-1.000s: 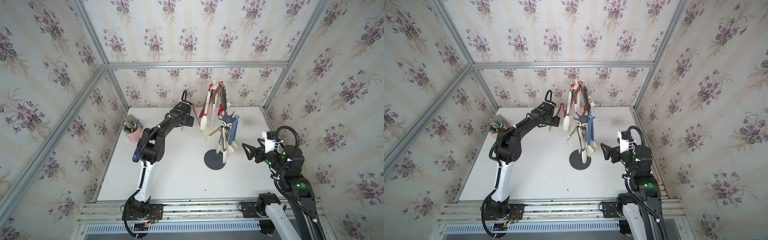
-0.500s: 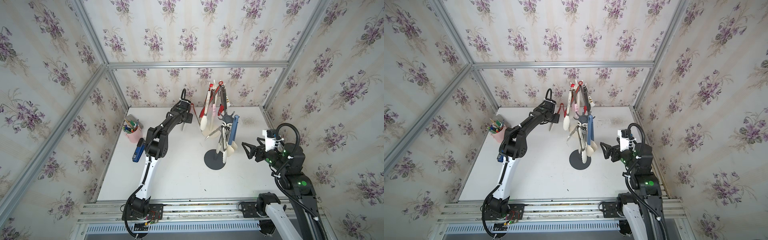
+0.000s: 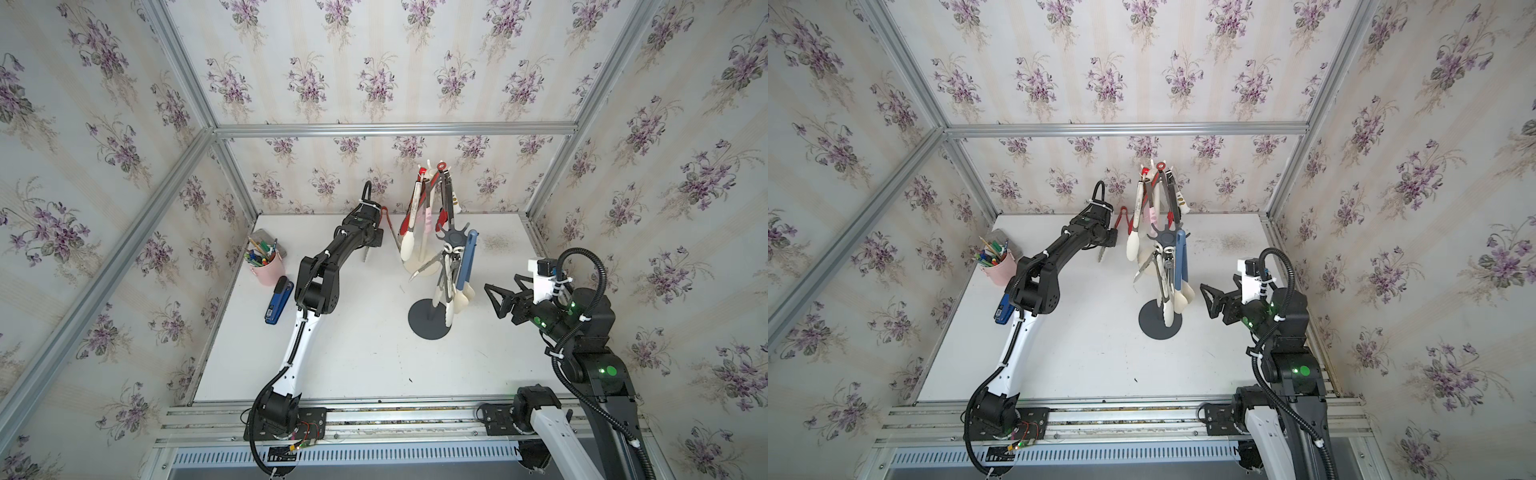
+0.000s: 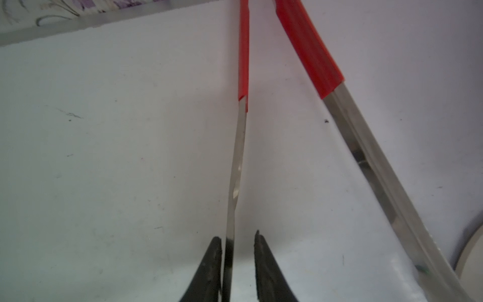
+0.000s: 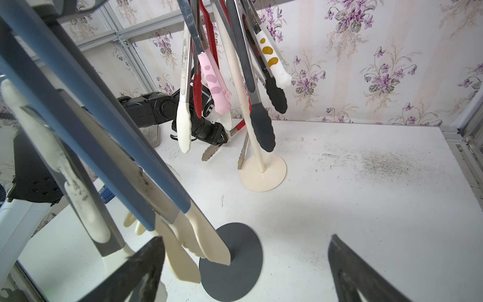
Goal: Hang food tongs on kitchen utensil racks
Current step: Pick up the food tongs from the center of the board.
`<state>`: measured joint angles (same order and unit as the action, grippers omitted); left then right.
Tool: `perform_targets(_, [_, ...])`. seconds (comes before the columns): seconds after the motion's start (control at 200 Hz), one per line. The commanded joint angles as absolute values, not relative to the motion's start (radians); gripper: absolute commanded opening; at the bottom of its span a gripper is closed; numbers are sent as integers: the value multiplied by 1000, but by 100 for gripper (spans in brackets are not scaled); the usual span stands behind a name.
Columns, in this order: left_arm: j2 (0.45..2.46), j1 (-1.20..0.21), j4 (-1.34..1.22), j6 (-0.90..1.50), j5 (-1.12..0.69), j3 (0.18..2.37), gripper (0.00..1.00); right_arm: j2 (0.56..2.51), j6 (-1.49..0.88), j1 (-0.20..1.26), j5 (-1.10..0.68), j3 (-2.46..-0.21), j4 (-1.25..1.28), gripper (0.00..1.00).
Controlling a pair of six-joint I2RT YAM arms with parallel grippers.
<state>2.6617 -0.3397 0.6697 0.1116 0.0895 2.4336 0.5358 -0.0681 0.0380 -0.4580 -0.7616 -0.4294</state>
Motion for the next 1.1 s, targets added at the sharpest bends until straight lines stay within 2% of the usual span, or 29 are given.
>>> perform_targets(0.0, [2655, -337, 675, 95, 47, 2429, 15, 531, -92, 37, -465, -764, -410, 96])
perform_targets(0.175, [2629, -334, 680, 64, 1, 2368, 3, 522, -98, 36, -459, -761, -408, 96])
perform_targets(0.26, [2606, -334, 681, 45, 1, 2339, 0, 513, -100, 36, -456, -757, -404, 96])
perform_targets(0.644, [2439, -327, 681, 35, -2, 2153, 0, 467, -109, 36, -444, -744, -397, 96])
perform_targets(1.094, [1988, -303, 509, 38, -8, 1599, 0, 462, -88, 35, -441, -728, -373, 97])
